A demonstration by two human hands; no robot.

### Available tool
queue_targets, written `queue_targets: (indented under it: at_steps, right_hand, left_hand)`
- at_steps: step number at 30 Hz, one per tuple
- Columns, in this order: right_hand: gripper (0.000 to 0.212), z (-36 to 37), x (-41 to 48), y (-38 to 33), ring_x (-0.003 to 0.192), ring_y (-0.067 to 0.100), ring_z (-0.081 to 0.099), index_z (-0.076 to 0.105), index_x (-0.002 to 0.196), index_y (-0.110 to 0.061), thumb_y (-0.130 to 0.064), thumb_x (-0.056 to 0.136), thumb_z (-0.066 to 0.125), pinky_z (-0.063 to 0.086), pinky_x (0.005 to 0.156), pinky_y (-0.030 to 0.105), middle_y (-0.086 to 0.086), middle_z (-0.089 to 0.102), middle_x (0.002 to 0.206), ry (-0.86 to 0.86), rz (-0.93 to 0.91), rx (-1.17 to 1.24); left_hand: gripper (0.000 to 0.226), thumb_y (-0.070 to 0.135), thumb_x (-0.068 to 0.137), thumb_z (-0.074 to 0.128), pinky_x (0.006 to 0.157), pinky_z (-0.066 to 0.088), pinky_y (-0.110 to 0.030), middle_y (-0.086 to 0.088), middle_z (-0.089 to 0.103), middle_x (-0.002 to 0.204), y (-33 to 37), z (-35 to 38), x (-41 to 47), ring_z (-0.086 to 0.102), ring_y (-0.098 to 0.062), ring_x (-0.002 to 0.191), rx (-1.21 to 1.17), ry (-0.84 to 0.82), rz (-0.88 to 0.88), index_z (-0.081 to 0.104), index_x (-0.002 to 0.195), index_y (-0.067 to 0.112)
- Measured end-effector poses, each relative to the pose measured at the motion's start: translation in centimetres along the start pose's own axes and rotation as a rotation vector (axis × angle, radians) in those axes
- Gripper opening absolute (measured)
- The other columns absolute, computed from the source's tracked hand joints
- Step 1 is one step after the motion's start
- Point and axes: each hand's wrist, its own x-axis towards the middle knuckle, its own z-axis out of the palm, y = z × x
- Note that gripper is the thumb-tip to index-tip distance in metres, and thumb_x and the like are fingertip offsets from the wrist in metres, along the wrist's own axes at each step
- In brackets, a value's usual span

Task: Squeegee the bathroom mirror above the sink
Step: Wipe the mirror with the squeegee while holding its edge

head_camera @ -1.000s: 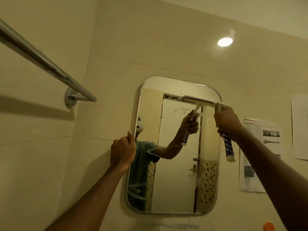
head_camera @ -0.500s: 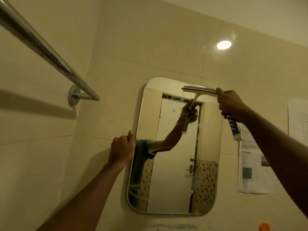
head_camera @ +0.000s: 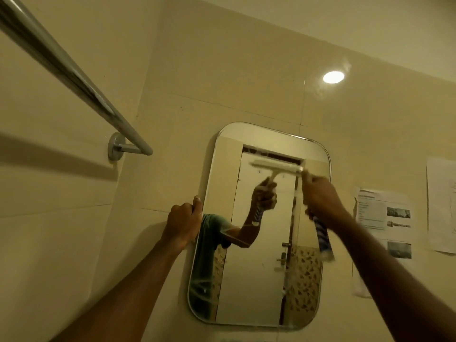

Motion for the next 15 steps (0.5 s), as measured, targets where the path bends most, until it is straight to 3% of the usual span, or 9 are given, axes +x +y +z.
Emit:
queue_targets:
  at_steps: [2, 5, 8, 12, 15]
  right_hand:
    - [0.040, -0.8, 3.4, -3.3, 0.050, 0.015, 0.048, 0.054, 0.087, -0.004, -0.033, 0.104, 0.032, 0.043, 0.044, 0.025, 0.007, 0.051, 0.067, 0.054, -0.058, 0.034]
    - [0.026, -0.1, 6.7, -6.2, 0.057, 0.015, 0.050, 0.049, 0.100, -0.005, -0.025, 0.104, 0.034, 0.047, 0.048, 0.026, 0.011, 0.053, 0.081, 0.059, -0.067, 0.021]
    - [0.029, 2.2, 6.9, -5.3, 0.057, 0.016, 0.055, 0.052, 0.110, -0.007, -0.025, 0.104, 0.030, 0.047, 0.043, 0.025, 0.008, 0.056, 0.080, 0.110, -0.049, -0.059]
    - [0.044, 5.5, 2.8, -1.8, 0.044, 0.012, 0.051, 0.053, 0.080, -0.008, -0.037, 0.104, 0.029, 0.049, 0.043, 0.028, 0.005, 0.054, 0.064, 0.117, -0.037, 0.081]
    - [0.048, 7.6, -1.8, 1.0, 0.031, 0.005, 0.045, 0.054, 0.077, -0.008, -0.038, 0.104, 0.028, 0.041, 0.034, 0.019, 0.002, 0.051, 0.054, 0.103, -0.054, 0.065]
  left_hand:
    - [0.060, 0.041, 0.101, 0.026, 0.051, 0.057, -0.038, -0.011, 0.058, 0.058, 0.0, 0.1, 0.1, 0.061, -0.022, 0.050, 0.055, -0.006, 0.024, 0.062, 0.079, -0.002]
    - [0.061, 0.043, 0.100, 0.026, 0.055, 0.055, -0.035, -0.010, 0.056, 0.057, -0.2, 0.2, 0.4, 0.058, -0.020, 0.053, 0.036, 0.006, -0.007, 0.056, 0.063, 0.005]
    - [0.058, 0.043, 0.100, 0.029, 0.051, 0.048, -0.028, -0.007, 0.054, 0.055, -0.5, 0.0, 0.5, 0.055, -0.018, 0.049, -0.033, -0.025, -0.037, 0.050, 0.056, 0.011]
    - [0.058, 0.045, 0.099, 0.034, 0.054, 0.059, -0.038, -0.019, 0.065, 0.063, -1.0, -0.4, 0.6, 0.065, -0.029, 0.051, -0.142, -0.070, -0.041, 0.058, 0.066, 0.004]
    - [0.057, 0.047, 0.098, 0.032, 0.053, 0.060, -0.037, -0.018, 0.066, 0.066, -0.7, -0.6, 0.6, 0.067, -0.026, 0.052, -0.131, -0.095, -0.049, 0.058, 0.070, 0.006]
